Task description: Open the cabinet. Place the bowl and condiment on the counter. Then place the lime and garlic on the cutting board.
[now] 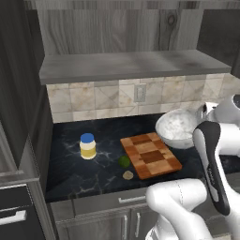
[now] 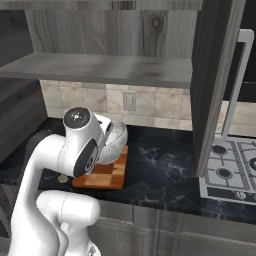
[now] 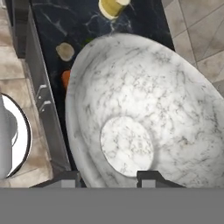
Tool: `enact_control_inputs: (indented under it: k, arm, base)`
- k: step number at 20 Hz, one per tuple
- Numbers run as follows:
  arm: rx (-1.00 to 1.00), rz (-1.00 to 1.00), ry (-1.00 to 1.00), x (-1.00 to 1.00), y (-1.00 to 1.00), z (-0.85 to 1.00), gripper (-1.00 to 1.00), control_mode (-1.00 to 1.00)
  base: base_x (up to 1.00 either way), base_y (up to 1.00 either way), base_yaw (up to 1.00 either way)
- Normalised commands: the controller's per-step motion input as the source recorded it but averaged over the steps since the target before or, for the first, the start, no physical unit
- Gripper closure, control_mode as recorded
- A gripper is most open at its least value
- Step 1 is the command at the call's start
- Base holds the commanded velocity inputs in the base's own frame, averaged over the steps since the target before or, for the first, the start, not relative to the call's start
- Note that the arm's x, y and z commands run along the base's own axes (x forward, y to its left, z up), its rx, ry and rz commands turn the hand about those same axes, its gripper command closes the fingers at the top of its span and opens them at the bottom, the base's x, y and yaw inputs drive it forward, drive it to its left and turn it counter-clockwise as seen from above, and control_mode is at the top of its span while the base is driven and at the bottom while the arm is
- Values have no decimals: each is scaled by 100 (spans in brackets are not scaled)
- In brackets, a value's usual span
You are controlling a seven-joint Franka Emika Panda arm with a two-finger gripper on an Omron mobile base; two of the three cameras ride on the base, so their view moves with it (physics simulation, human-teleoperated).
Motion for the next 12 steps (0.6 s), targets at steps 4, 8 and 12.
enact_control_inputs:
  k: [4,8,12]
  arm:
    - [3,0,0,1,54,-27,100,-100]
    - [5,0,0,8,59,-23,100,-100]
    - [6,0,0,8,58,-23,100,-100]
  base:
    - [0,0,0]
    - [0,0,0]
    - [0,0,0]
